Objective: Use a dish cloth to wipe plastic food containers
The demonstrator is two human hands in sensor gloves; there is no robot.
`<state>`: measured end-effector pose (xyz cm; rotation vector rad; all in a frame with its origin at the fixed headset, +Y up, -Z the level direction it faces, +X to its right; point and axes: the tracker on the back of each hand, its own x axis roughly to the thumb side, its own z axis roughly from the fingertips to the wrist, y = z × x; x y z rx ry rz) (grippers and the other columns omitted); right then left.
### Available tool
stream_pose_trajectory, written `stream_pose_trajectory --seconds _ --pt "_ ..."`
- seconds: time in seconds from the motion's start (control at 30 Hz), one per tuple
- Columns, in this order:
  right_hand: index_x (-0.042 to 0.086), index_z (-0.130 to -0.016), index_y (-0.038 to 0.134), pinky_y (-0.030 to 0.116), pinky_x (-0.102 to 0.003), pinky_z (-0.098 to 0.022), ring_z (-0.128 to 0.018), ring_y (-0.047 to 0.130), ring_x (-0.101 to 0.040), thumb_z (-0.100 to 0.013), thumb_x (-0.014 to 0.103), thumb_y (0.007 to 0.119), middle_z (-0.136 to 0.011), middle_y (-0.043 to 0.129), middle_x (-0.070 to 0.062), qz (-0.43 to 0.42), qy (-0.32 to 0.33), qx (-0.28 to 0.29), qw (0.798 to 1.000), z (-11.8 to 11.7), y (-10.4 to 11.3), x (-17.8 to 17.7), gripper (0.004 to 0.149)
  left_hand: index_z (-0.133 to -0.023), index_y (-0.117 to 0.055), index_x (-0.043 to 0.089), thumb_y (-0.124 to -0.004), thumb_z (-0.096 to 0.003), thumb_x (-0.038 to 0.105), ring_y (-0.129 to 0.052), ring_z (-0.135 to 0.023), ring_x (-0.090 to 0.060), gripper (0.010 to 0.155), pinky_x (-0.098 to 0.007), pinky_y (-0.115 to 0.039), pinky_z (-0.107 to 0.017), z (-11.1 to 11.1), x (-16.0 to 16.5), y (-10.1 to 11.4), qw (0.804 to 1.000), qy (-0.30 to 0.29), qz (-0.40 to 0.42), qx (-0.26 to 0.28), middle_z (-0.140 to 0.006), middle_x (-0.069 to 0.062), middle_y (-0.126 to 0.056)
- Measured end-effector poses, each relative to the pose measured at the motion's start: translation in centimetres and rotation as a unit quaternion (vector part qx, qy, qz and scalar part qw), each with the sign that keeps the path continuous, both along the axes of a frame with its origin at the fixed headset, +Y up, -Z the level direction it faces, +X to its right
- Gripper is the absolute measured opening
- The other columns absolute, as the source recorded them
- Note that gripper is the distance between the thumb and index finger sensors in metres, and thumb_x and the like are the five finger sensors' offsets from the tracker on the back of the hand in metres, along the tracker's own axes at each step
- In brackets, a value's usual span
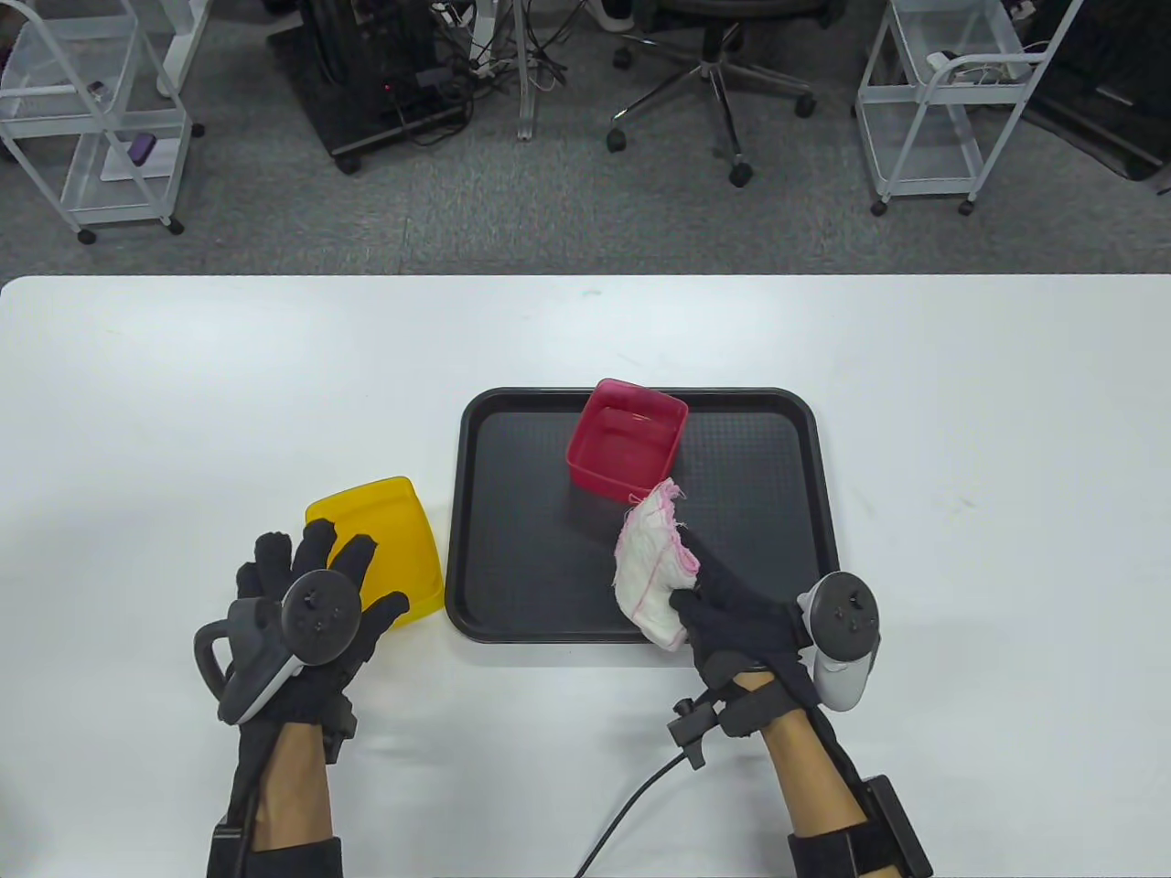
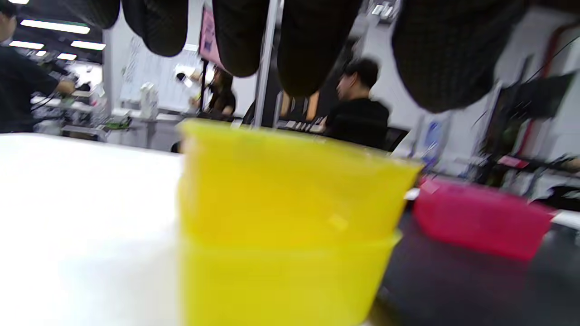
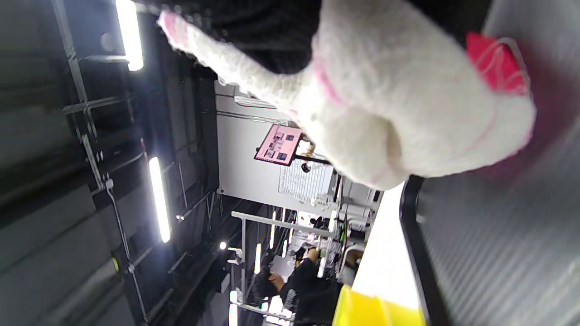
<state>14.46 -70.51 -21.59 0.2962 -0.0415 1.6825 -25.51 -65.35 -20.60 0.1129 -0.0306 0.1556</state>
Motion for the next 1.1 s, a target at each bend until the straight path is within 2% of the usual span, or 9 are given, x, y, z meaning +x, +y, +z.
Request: stream_pose_trajectory --seconds 0.13,0.23,0.33,0.47,0.6,0.7,0.87,0.97,1.1 --pt "0.006 -0.097 0.063 0.078 -0.058 -0.051 -0.080 0.080 -0.054 -0.048 0.005 0.073 -0.098 0.069 -0.029 0.087 -0.040 0.026 0.995 0.2 0.3 3.3 0.050 -0.118 -0.052 0.031 -0.073 -0.0485 0.066 -0.039 -0.112 -0.058 0.080 -0.070 -0.039 -0.081 0.0 5.2 0.9 0.995 -0.079 0.013 0.057 -0.127 -0.009 -0.041" --pt "0.005 -0.097 0.064 0.077 -0.059 -0.051 -0.080 0.079 -0.054 -0.047 0.004 0.073 -0.098 0.069 -0.029 0.105 -0.062 0.024 0.992 0.1 -0.2 4.9 0.050 -0.118 -0.051 0.034 -0.073 -0.0490 0.064 -0.045 -0.114 -0.055 0.078 -0.067 -0.045 -0.082 -1.1 9.6 0.7 0.989 -0.138 -0.048 0.039 -0.127 -0.005 -0.043" --pt "0.005 -0.097 0.063 0.076 -0.059 -0.051 -0.080 0.078 -0.055 -0.047 0.004 0.073 -0.098 0.068 -0.029 0.100 -0.068 0.016 0.993 0.0 -0.8 5.5 0.050 -0.117 -0.050 0.036 -0.073 -0.0491 0.063 -0.051 -0.115 -0.051 0.076 -0.064 -0.051 -0.083 -3.2 13.3 -0.1 0.975 -0.180 -0.133 0.003 -0.127 -0.002 -0.045" --pt "0.005 -0.097 0.064 0.077 -0.059 -0.051 -0.079 0.079 -0.054 -0.047 0.004 0.073 -0.098 0.069 -0.030 0.111 -0.068 0.021 0.991 0.0 -1.3 5.2 0.050 -0.116 -0.049 0.035 -0.074 -0.0486 0.061 -0.059 -0.114 -0.045 0.076 -0.062 -0.056 -0.083 -7.4 16.6 -1.9 0.966 -0.170 -0.194 -0.005 -0.126 0.003 -0.048" --pt "0.005 -0.097 0.064 0.077 -0.059 -0.051 -0.079 0.079 -0.054 -0.047 0.004 0.073 -0.097 0.069 -0.029 0.133 -0.054 0.024 0.989 -0.2 -1.6 4.5 0.050 -0.115 -0.050 0.037 -0.076 -0.0481 0.060 -0.062 -0.114 -0.043 0.076 -0.061 -0.058 -0.083 -10.5 17.5 -4.1 0.970 -0.157 -0.186 -0.024 -0.125 0.005 -0.049" --pt "0.005 -0.097 0.064 0.077 -0.058 -0.051 -0.079 0.080 -0.054 -0.047 0.005 0.073 -0.097 0.069 -0.029 0.114 -0.059 0.026 0.991 -0.5 -1.4 4.4 0.050 -0.115 -0.050 0.038 -0.078 -0.0480 0.058 -0.063 -0.114 -0.042 0.075 -0.061 -0.059 -0.083 -12.4 17.6 -5.6 0.970 -0.151 -0.187 -0.039 -0.125 0.007 -0.048" --pt "0.005 -0.097 0.064 0.077 -0.058 -0.050 -0.079 0.080 -0.054 -0.047 0.005 0.073 -0.097 0.069 -0.029 0.087 -0.061 0.024 0.994 -0.8 -1.4 4.2 0.050 -0.112 -0.054 0.041 -0.080 -0.0477 0.055 -0.068 -0.112 -0.038 0.071 -0.059 -0.062 -0.083 -14.0 18.2 -6.8 0.968 -0.162 -0.189 -0.026 -0.123 0.011 -0.051" --pt "0.005 -0.097 0.064 0.077 -0.058 -0.050 -0.079 0.080 -0.054 -0.047 0.005 0.073 -0.097 0.070 -0.029 0.092 -0.058 0.021 0.994 -0.8 -1.7 4.1 0.050 -0.109 -0.060 0.040 -0.081 -0.0482 0.053 -0.071 -0.112 -0.037 0.066 -0.059 -0.063 -0.082 -14.9 18.9 -7.2 0.963 -0.162 -0.211 -0.044 -0.121 0.013 -0.057" --pt "0.005 -0.097 0.064 0.077 -0.058 -0.050 -0.079 0.080 -0.054 -0.047 0.005 0.073 -0.097 0.070 -0.029 0.086 -0.062 0.017 0.994 -0.8 -1.8 4.3 0.050 -0.100 -0.071 0.042 -0.082 -0.0490 0.050 -0.078 -0.108 -0.033 0.053 -0.057 -0.072 -0.079 -15.5 19.9 -7.8 0.957 -0.154 -0.240 -0.050 -0.110 0.017 -0.076"
